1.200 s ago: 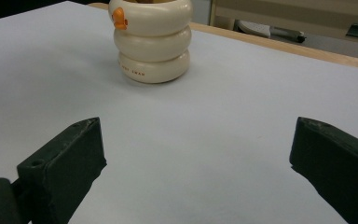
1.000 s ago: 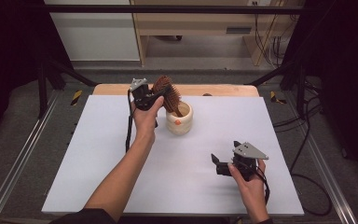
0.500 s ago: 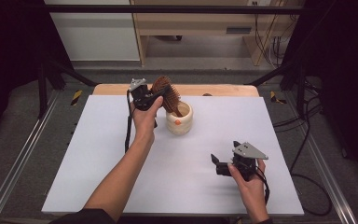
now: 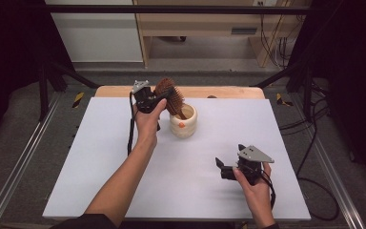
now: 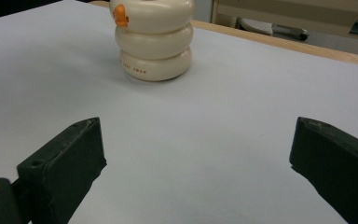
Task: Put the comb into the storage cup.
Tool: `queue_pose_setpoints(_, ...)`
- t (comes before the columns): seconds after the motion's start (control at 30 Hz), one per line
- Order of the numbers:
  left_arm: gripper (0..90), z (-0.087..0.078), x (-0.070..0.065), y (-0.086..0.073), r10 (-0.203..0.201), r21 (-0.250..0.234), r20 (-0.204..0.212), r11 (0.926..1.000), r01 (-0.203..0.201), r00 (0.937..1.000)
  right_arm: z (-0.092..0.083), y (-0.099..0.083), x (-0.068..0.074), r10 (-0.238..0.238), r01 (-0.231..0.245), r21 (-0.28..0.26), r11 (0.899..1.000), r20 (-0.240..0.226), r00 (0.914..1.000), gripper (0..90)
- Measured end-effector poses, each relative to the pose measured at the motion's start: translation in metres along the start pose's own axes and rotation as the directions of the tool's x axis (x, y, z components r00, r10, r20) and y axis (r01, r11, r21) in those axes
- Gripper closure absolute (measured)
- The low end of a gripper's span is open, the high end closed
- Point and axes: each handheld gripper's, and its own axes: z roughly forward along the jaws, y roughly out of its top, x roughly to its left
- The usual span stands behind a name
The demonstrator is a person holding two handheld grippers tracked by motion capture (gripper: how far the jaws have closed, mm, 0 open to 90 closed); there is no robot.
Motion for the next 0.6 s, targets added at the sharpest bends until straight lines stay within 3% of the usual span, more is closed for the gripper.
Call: queue_pose_setpoints(0.6,37.2,-0.0026,0.0032,0.0029,0.003,-0.025,-0.003,0.9997,-0.003,1.0,0.0,-0.0001,0.0001,0.0,0.0,0.0,1.0,0.0,1.0,3.5)
